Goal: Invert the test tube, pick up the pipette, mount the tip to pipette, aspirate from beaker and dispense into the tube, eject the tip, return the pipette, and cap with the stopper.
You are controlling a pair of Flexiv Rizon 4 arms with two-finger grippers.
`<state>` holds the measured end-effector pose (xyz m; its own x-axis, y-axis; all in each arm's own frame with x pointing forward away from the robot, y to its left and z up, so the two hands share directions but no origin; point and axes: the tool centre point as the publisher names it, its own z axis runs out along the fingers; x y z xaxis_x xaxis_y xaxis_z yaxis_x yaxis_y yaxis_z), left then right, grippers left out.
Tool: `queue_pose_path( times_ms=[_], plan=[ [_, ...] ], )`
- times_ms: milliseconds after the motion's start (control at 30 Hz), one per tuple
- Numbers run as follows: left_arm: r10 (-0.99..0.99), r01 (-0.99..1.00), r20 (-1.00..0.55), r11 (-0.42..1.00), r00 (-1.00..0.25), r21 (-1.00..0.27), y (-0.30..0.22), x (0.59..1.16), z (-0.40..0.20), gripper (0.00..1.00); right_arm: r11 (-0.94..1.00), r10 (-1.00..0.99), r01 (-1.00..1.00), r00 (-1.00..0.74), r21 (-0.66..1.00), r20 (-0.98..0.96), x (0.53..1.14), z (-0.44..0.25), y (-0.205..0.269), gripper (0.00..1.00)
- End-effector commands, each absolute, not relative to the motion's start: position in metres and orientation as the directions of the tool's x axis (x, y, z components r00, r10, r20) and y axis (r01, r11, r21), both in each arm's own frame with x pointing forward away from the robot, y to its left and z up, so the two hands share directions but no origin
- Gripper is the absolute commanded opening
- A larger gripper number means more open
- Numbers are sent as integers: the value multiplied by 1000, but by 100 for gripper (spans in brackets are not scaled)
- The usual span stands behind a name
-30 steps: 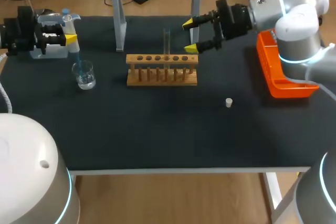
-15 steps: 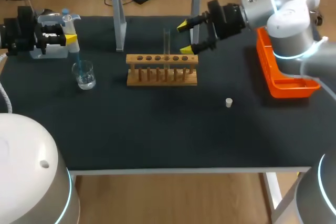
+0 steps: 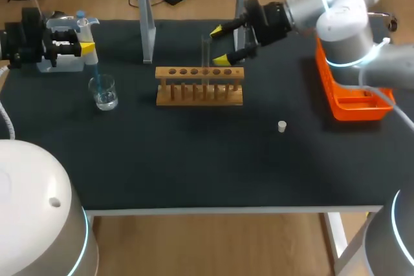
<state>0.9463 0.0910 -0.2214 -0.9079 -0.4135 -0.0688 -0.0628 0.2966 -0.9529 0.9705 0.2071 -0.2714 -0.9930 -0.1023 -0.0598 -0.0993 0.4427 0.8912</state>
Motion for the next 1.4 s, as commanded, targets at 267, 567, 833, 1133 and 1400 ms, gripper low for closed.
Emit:
queue_pose_path(
  times_ms=[267,567,833,1133,1400],
  plan=[
    [-416,-65,-69,299,-907,-952,91,946,-220,0,460,-136,-108,-989,881,-50,987,-274,224,100],
    [-416,-65,-69,299,-907,-952,91,946,-220,0,473,-145,-118,-988,873,-55,993,-280,236,100],
    [-416,-65,-69,299,-907,-952,91,946,-220,0,474,-119,-114,-991,873,-65,995,-281,245,100],
    [-416,-65,-69,299,-907,-952,91,946,-220,0,480,-113,-110,-992,870,-63,992,-286,250,100],
    [-416,-65,-69,299,-907,-952,91,946,-220,0,494,-104,-119,-992,861,-78,994,-289,254,100]
  ],
)
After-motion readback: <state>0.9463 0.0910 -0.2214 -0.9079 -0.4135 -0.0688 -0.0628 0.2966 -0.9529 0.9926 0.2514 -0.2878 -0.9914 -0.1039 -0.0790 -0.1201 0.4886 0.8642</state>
